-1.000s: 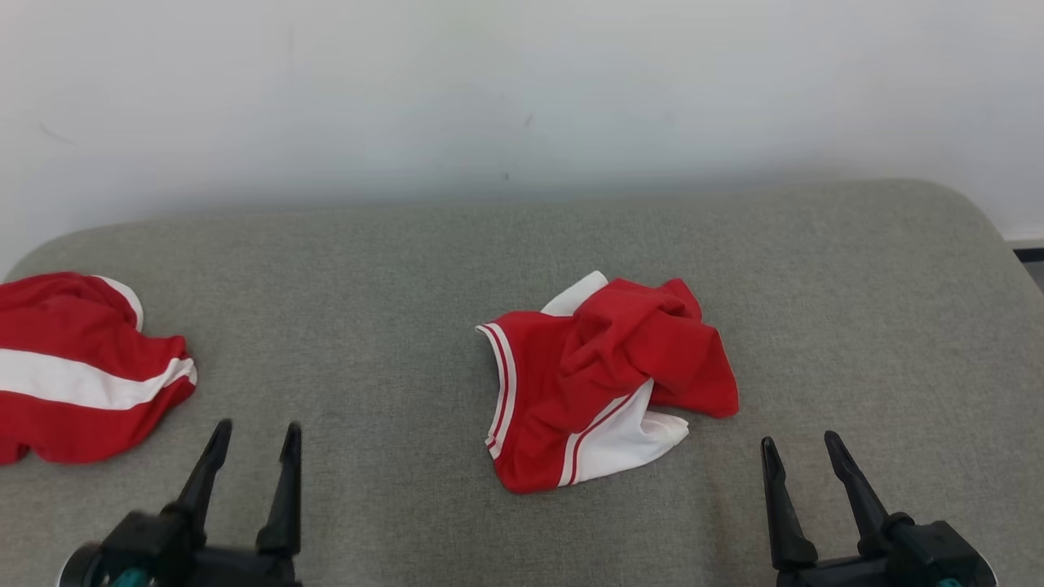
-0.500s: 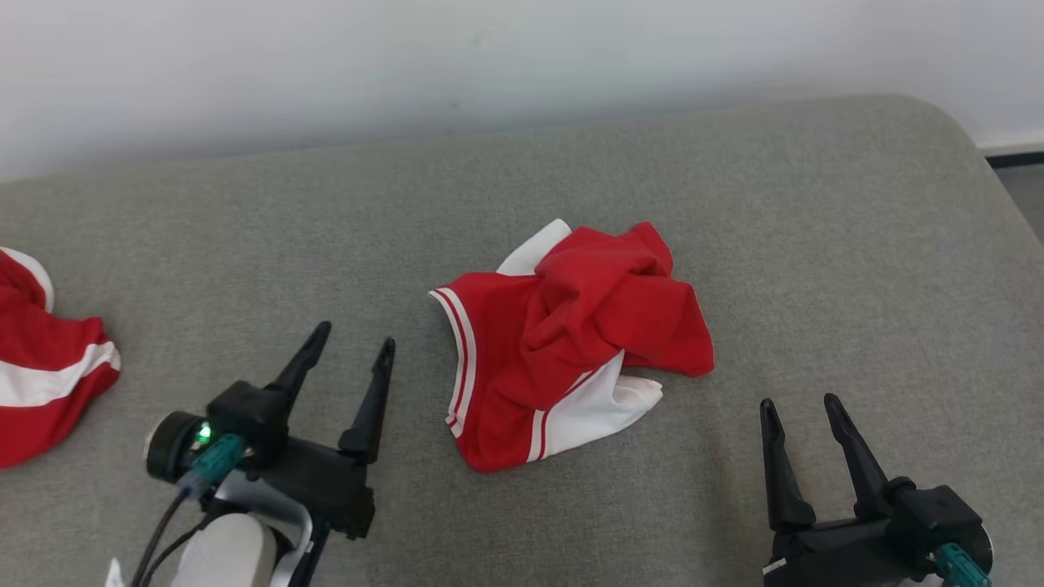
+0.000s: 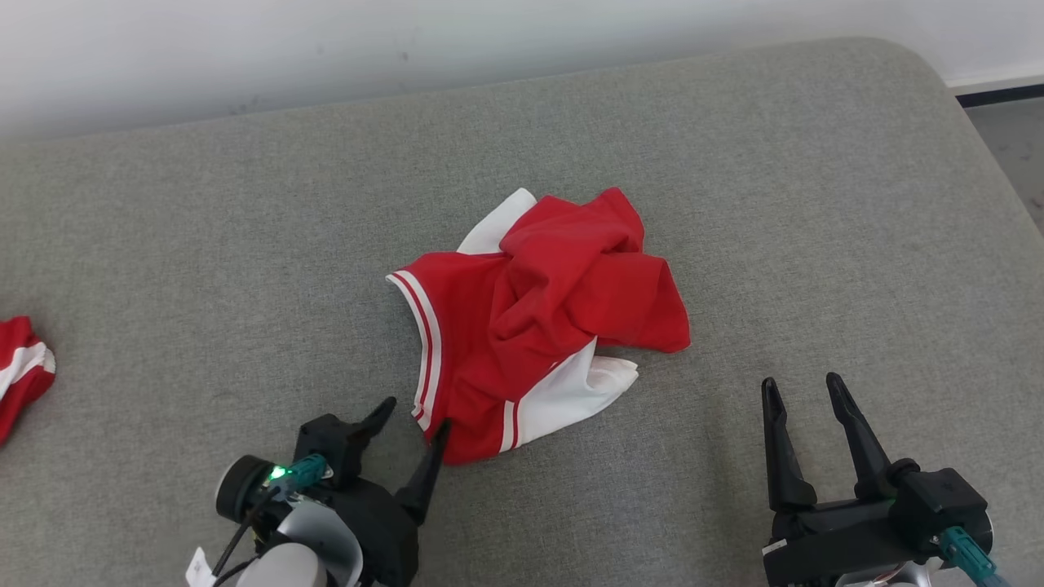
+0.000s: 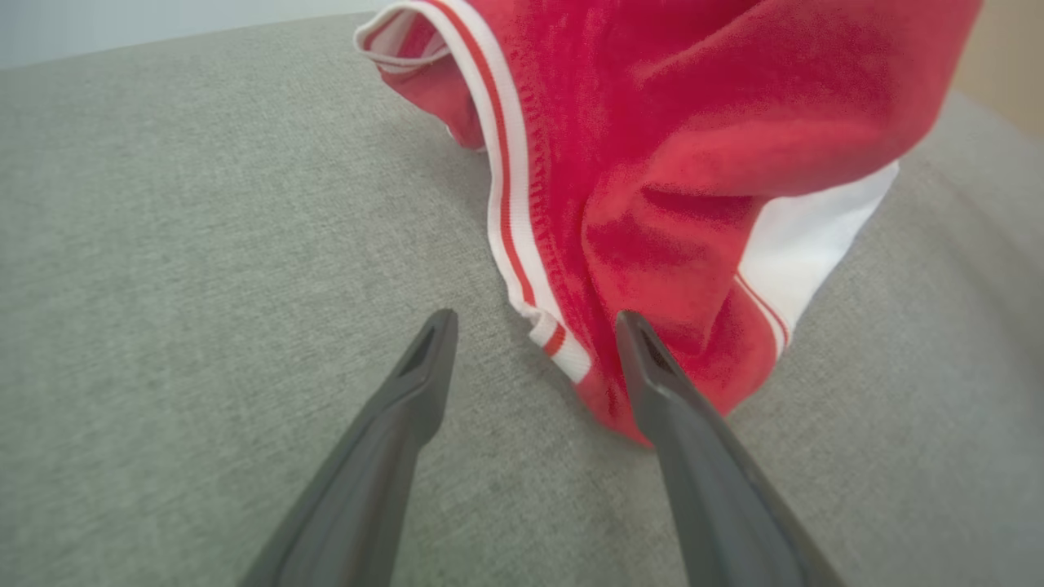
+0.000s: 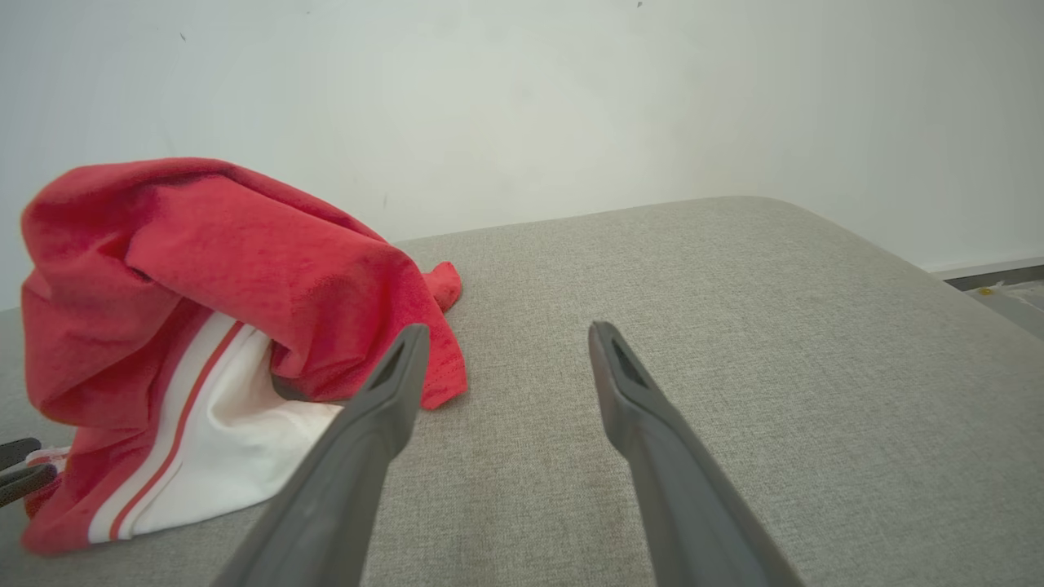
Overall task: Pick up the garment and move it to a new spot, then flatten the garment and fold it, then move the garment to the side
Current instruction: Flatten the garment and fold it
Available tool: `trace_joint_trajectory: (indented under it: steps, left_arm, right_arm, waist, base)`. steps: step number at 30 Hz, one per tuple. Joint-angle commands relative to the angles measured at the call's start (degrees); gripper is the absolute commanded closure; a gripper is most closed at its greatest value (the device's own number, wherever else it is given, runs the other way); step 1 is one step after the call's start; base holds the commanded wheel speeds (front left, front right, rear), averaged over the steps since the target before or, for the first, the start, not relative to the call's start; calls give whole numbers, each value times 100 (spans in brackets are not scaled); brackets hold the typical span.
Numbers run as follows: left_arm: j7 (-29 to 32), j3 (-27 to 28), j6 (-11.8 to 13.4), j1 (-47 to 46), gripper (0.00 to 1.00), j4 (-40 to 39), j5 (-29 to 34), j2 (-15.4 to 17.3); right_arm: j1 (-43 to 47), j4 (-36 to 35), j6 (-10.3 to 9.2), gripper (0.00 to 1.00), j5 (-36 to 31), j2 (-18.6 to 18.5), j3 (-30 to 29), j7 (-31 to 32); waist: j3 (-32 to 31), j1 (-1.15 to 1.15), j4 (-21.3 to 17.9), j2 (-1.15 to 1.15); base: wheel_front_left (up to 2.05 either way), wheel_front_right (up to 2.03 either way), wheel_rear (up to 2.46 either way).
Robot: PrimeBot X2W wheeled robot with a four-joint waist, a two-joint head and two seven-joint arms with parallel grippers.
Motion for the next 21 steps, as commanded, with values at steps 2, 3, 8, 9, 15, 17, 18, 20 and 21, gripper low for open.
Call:
trace_joint_trajectory:
  steps: [2,3,8,9,15,17,18,20,21]
  left_arm:
    - [7,-156,7,-55,0,109,-107,-35]
    - [11,-213,6,-71,5,147,-149,-45]
    - [-106,-401,3,-143,100,286,-378,-52]
    - [-154,-402,3,-174,100,305,-403,-29]
    - [-405,-144,47,-331,100,210,-616,146]
    - [-450,1,108,-350,100,111,-655,267]
    - [-450,78,148,-353,100,47,-668,354]
    - [-452,262,236,-333,100,-104,-732,552]
    - [-429,347,279,-308,100,-192,-753,662]
  right_arm:
    - [-35,-6,-12,0,17,-8,1,-8]
    - [-39,-3,-12,0,22,-8,7,-8]
    - [-45,15,-12,0,58,-8,25,-7]
    - [-32,17,-12,0,53,-8,15,-7]
    - [57,30,-12,0,60,-8,-79,-7]
    - [89,36,-12,0,66,-9,-85,-7]
    - [100,44,-12,0,73,-7,-70,-7]
    - [103,51,-12,0,83,-9,-58,-7]
    - [105,60,-12,0,87,-9,-61,-7]
  waist:
    - [18,-1,-33,-1]
    - [18,-1,-41,-1]
    - [-1,-1,-74,-1]
    - [-16,-1,-67,-1]
    - [-122,-1,72,-1]
    - [-164,-1,146,-1]
    - [-184,-1,173,-1]
    - [-217,-1,219,-1]
    - [-233,-1,237,-1]
  base:
    - [0,0,0]
    - [0,0,0]
    - [0,0,0]
    - [0,0,0]
    - [0,0,0]
    - [0,0,0]
    - [0,0,0]
    - [0,0,0]
    - [0,0,0]
